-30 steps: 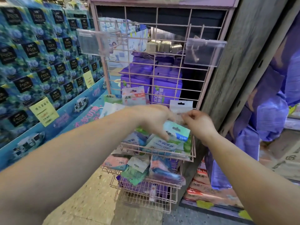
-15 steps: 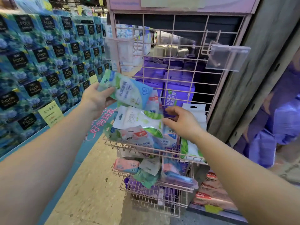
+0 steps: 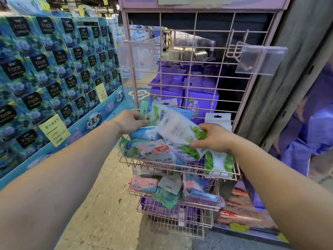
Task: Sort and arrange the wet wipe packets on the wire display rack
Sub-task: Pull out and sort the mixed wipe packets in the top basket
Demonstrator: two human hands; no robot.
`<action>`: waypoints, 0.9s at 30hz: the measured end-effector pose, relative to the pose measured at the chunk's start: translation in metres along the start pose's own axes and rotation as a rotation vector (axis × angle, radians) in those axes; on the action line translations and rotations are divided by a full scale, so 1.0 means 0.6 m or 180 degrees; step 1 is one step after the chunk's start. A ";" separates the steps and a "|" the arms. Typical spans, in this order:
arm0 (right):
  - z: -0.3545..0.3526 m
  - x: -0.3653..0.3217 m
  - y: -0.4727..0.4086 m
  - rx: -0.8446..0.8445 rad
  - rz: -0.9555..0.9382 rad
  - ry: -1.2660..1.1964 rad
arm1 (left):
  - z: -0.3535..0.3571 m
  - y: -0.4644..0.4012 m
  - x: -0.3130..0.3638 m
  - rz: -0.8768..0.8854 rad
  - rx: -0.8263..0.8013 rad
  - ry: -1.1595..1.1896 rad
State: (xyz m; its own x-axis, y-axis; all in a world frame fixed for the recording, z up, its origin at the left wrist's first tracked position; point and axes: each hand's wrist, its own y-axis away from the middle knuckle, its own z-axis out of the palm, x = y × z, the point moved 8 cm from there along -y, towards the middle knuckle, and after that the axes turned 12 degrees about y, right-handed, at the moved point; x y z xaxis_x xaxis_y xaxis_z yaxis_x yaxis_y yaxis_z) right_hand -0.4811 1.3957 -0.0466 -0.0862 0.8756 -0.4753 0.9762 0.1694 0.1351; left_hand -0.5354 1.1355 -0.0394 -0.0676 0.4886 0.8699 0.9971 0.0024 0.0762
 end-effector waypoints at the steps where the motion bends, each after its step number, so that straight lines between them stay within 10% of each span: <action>1: -0.002 0.021 0.003 0.0069 0.0096 -0.0513 | 0.006 0.001 0.007 -0.0028 0.0053 -0.0044; 8: -0.028 0.137 0.020 0.0905 0.0478 -0.2040 | -0.024 -0.005 0.025 -0.0136 0.0871 -0.0201; 12: -0.017 0.158 0.031 0.0361 0.0532 -0.1588 | -0.028 0.036 0.115 0.0823 0.1413 -0.0503; 15: -0.001 0.171 0.040 -0.0184 0.0630 -0.0920 | 0.019 0.070 0.166 0.1222 0.1056 -0.0572; 21: -0.037 0.174 0.041 0.0670 0.0801 -0.0484 | 0.201 0.086 0.183 0.0996 -0.0556 -0.0919; 27: -0.023 0.173 0.045 0.0741 0.0898 -0.0602 | 0.306 0.059 0.168 0.0904 -0.1012 -0.2145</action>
State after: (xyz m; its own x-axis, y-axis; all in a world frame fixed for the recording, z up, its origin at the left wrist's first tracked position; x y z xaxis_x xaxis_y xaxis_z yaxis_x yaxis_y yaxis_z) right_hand -0.4666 1.4976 -0.0803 0.2082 0.7708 -0.6020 0.9771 -0.1913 0.0929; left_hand -0.5004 1.3452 -0.0388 0.3246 0.8558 0.4027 0.9084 -0.4008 0.1195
